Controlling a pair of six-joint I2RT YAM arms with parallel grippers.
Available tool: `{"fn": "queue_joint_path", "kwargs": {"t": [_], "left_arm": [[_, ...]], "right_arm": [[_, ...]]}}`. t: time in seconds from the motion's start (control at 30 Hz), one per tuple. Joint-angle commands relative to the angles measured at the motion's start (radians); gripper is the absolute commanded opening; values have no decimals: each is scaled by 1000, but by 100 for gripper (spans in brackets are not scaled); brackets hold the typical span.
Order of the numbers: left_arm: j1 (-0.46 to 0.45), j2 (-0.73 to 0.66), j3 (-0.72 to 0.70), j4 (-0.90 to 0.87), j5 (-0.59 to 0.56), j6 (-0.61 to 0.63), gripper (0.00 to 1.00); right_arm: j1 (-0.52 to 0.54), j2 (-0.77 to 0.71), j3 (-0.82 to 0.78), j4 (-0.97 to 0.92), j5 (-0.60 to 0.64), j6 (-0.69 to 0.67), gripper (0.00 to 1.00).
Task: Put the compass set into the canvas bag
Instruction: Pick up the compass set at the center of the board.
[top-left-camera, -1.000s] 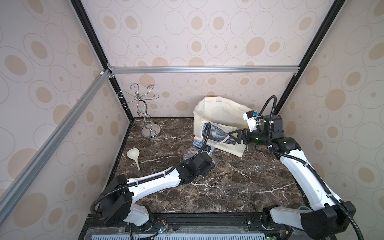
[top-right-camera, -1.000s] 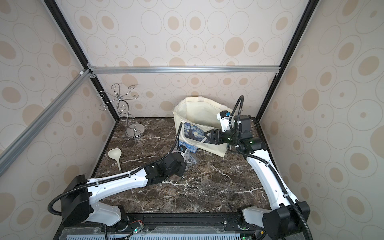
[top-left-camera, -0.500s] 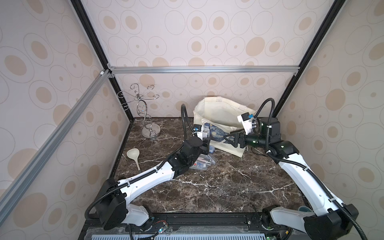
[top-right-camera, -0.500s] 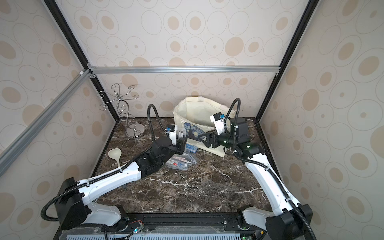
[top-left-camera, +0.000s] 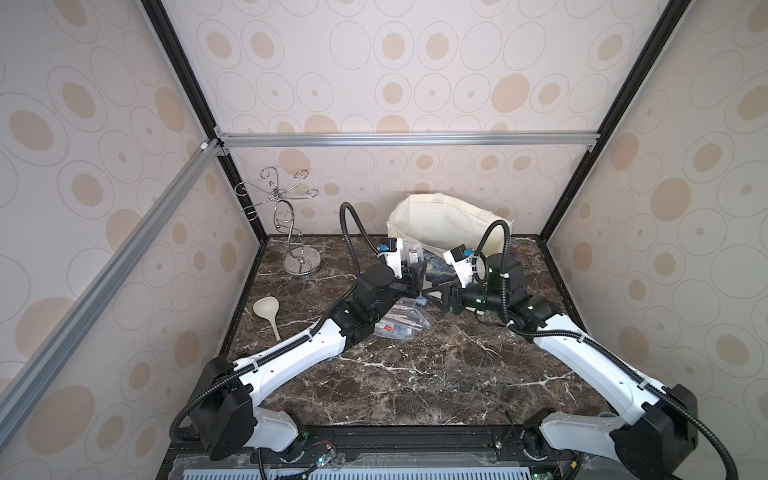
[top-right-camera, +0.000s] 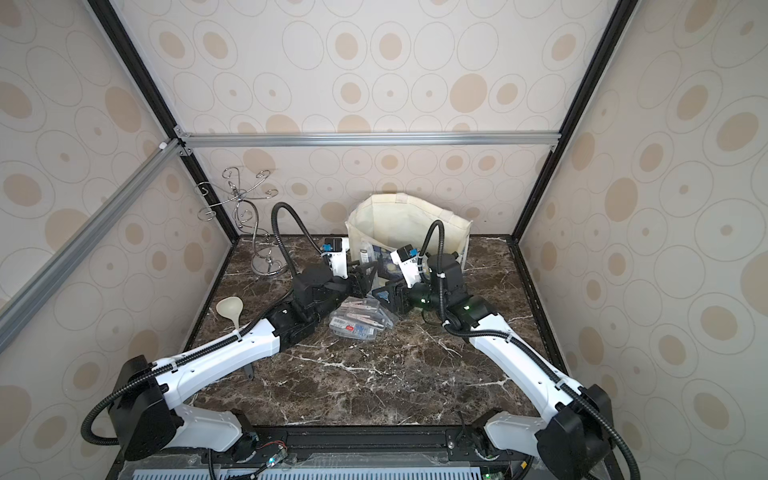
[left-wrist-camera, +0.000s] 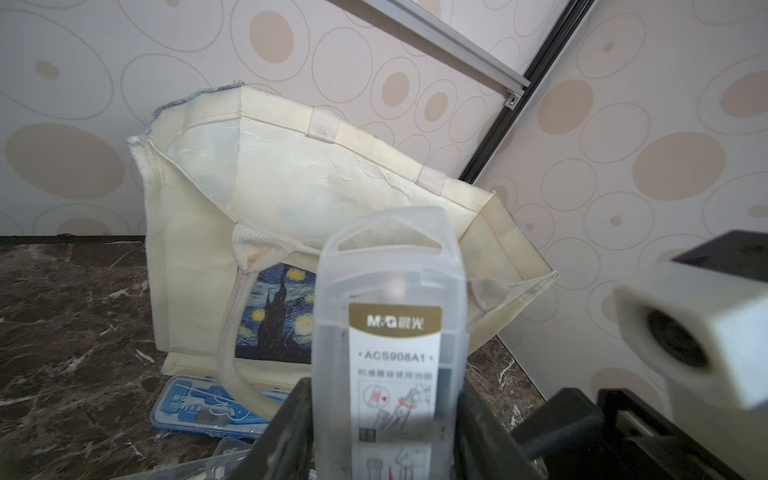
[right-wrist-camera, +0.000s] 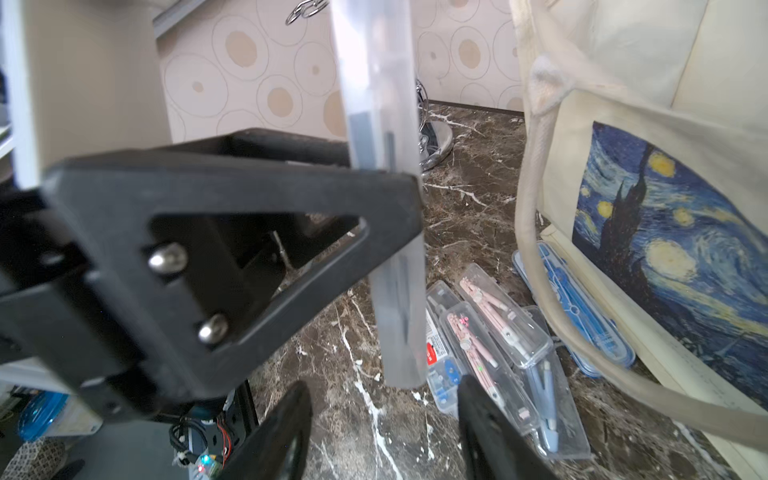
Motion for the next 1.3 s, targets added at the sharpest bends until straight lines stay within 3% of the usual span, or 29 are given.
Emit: {"fn": "queue_joint_path", "kwargs": {"t": [0.0, 0.23, 0.57, 0.7, 0.77, 0.87, 0.9, 1.07, 1.27], "left_arm": [[12, 11, 38, 65, 53, -46, 51], [16, 35, 43, 70, 94, -71, 52], [18, 45, 40, 83, 107, -81, 52], [19, 50, 39, 84, 111, -81, 53], [20, 45, 37, 85, 114, -75, 60], [21, 18, 18, 103, 120, -43, 95], [21, -2, 5, 112, 115, -30, 100], [25, -119, -80, 130, 58, 26, 100], [29, -206, -156, 34, -30, 38, 100]], "right_arm": [[7, 35, 5, 87, 18, 33, 56], [8, 85, 31, 140, 9, 54, 45], [9, 104, 43, 157, 13, 55, 15], [10, 98, 42, 156, 21, 50, 13], [10, 99, 50, 142, 35, 46, 13], [9, 100, 83, 88, 106, 38, 13], [9, 100, 100, 63, 134, 31, 12], [9, 126, 257, -112, 223, -43, 12], [1, 258, 568, -378, 353, -140, 13]]}}
